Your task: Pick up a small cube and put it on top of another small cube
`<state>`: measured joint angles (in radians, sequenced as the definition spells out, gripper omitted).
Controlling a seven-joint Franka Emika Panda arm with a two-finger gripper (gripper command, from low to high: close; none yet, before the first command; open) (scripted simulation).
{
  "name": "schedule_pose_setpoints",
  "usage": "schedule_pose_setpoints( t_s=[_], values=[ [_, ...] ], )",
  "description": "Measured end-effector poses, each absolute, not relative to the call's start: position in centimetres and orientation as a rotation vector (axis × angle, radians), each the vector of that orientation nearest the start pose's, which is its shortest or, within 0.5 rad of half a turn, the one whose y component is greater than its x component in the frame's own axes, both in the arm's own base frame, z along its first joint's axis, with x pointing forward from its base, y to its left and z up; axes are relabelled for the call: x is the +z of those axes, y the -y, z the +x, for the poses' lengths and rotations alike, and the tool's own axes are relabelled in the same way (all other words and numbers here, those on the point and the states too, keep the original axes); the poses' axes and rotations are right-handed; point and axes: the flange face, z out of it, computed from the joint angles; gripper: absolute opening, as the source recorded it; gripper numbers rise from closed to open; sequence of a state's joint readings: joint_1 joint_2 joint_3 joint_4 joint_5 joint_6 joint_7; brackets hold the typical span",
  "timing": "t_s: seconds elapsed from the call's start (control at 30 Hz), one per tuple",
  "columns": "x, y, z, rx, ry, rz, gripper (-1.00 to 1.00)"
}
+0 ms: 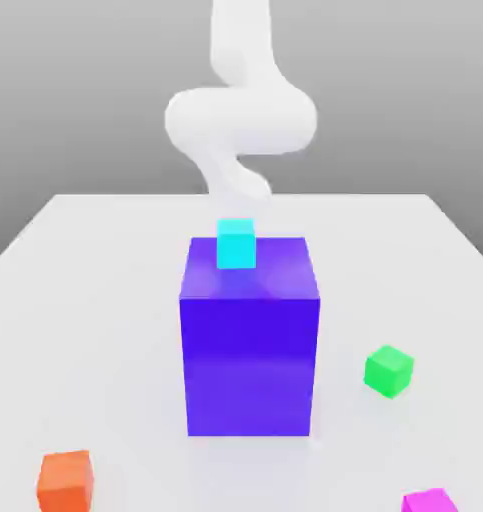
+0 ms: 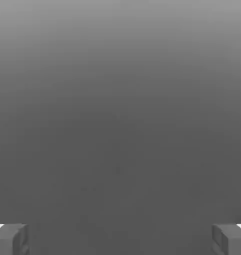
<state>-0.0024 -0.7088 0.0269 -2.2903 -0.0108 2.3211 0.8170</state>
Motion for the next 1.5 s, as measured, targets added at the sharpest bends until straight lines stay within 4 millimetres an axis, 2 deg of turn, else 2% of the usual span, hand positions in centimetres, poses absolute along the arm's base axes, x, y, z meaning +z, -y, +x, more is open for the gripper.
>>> schedule_pose_setpoints(
  t_s=[0.13,0.27,0.4,0.53,0.8,1.03,1.17,1.2,1.37,1.4,1.43,1.5],
  values=[
    [63.7,-3.5,42.8,-0.872,-1.041,-2.591,0.0],
    [58.3,-5.8,46.8,-0.768,-1.034,-2.679,0.0],
    [52.4,-8.2,50.1,-0.657,-1.019,-2.76,0.0],
    [46.1,-10.7,52.5,-0.539,-0.996,-2.833,0.0],
    [32.5,-15.9,54.3,-0.278,-0.931,-2.95,0.0],
    [20.5,-20.1,52.8,-0.032,-0.872,-3.014,0.0],
    [14.2,-20.6,52.5,-0.002,-0.867,-3.019,0.0],
    [13.2,-20.6,52.4,-0.001,-0.866,-3.019,-1.0],
    [13.3,-20.6,52.4,-0.001,-0.866,-3.018,-1.0],
    [12.7,-20.6,52.4,-0.001,-0.865,-3.019,-1.0],
    [13.3,-20.6,52.4,-0.001,-0.866,-3.019,-1.0],
    [15.6,-20.7,52.5,0.0,-0.866,-3.018,-1.0]
  ],
)
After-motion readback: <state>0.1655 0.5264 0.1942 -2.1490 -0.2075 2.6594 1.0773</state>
